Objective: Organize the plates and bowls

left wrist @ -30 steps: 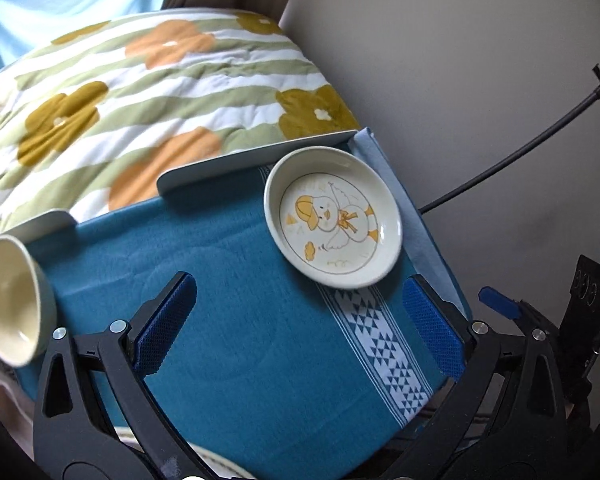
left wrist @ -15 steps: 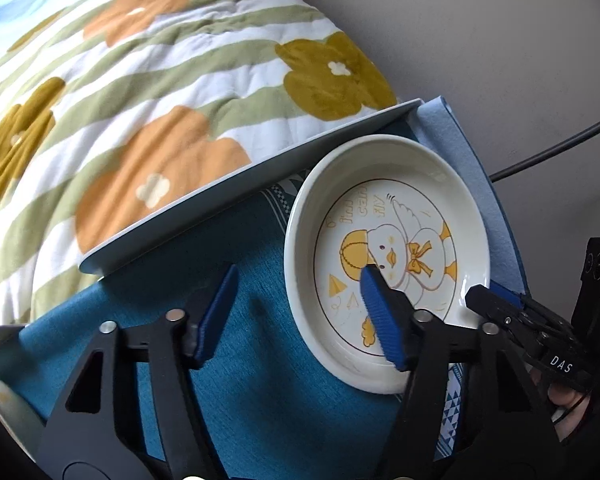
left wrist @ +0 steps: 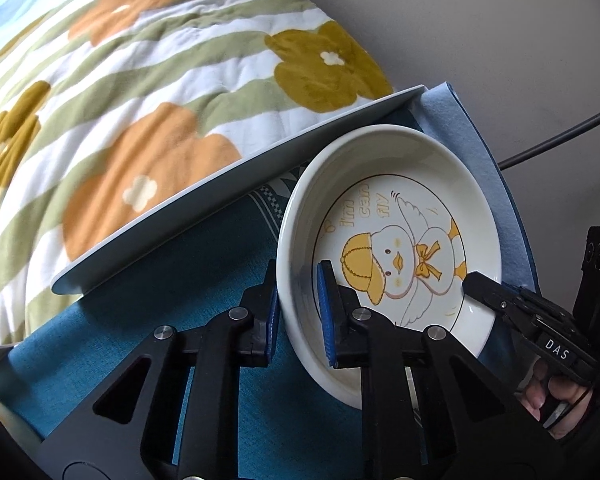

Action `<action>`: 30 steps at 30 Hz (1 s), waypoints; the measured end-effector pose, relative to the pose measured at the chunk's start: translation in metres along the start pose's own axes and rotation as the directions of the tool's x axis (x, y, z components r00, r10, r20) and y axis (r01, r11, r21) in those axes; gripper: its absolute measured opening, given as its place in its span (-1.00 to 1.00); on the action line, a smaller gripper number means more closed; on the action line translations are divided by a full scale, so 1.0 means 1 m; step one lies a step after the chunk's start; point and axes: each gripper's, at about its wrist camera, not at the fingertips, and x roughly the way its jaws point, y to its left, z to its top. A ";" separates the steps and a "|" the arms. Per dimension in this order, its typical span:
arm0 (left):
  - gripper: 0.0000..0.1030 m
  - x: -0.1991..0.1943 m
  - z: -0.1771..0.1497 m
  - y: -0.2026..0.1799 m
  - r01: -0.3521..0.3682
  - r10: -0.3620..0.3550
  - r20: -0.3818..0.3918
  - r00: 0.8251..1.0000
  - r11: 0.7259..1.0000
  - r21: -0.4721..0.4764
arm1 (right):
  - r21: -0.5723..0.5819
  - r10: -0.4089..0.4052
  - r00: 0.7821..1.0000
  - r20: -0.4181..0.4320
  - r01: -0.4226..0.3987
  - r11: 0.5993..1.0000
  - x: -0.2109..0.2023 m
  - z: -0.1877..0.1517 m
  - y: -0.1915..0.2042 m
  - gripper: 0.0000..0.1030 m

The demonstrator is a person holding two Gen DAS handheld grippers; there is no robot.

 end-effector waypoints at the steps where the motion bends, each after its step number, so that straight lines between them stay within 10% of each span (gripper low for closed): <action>1: -0.70 0.000 -0.001 -0.001 -0.005 0.005 0.002 1.000 1.000 0.003 | -0.012 -0.003 1.000 -0.001 0.003 1.000 0.000 0.000 0.001 -0.71; 15: -0.70 -0.097 -0.042 -0.026 -0.053 0.056 0.176 0.983 0.998 -0.022 | -0.208 0.046 0.998 0.046 -0.036 0.978 -0.061 -0.004 0.042 -0.71; 30: -0.70 -0.222 -0.232 0.010 -0.128 0.198 0.249 0.948 0.953 -0.273 | -0.449 0.152 0.986 -0.072 -0.168 0.878 -0.116 -0.106 0.139 -0.71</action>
